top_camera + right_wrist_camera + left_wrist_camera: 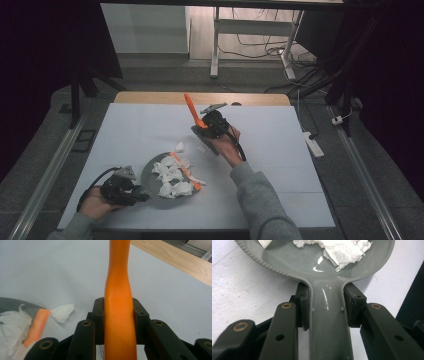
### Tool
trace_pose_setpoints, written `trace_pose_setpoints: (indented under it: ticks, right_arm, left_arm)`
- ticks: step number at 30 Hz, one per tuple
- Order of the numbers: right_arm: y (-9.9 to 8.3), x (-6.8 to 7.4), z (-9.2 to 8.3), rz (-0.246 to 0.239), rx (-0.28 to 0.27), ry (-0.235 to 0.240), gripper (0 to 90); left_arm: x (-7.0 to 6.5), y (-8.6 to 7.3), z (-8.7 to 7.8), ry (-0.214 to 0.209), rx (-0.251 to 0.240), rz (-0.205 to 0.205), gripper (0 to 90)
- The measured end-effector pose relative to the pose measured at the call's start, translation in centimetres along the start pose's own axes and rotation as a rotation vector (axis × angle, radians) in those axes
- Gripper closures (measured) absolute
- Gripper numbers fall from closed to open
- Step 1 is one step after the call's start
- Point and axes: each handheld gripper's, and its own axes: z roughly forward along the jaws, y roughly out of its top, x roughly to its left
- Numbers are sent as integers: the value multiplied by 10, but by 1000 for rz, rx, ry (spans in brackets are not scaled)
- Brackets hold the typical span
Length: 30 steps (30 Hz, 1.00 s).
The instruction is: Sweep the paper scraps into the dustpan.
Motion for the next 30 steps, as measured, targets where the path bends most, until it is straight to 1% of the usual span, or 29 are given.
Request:
trace_pose_setpoints:
  ticks: [2,4,6,8,11,14,18,22,23,26,27,29,30]
  right_arm:
    - [5,0,9,-10,17,-8,703]
    - [5,0,11,-11,24,-14,703]
    - [7,-2,14,-25,36,-29,703]
    - [7,-6,17,-19,47,-30,703]
    - [7,-8,21,-9,61,-25,703]
    - [9,-5,25,-13,69,-3,703]
    - [13,9,32,-53,99,13,704]
    - [15,25,36,-115,124,39,704]
    - [15,31,35,-137,130,58,704]
    - [15,40,33,-120,128,119,704]
    - [15,40,33,-120,128,119,704]
    - [14,48,31,-131,128,150,704]
    - [14,52,31,-144,128,158,704]
  left_arm:
    - [1,-1,0,3,-2,-6,615]
    - [2,-2,-1,4,-5,-14,615]
    - [3,-2,-1,3,-4,-15,615]
    - [3,-3,-1,3,-5,-20,615]
    - [3,-3,-1,3,-5,-21,615]
    - [3,-3,-1,4,-2,-17,615]
    - [3,-2,0,4,-1,-16,615]
    - [2,-2,0,5,-1,-17,615]
    - [2,-2,0,4,-1,-18,615]
    - [2,-2,0,4,-1,-19,615]
    - [2,-2,0,4,0,-19,615]
    - [2,-2,1,4,2,-20,616]
    - [2,-2,1,6,5,-20,615]
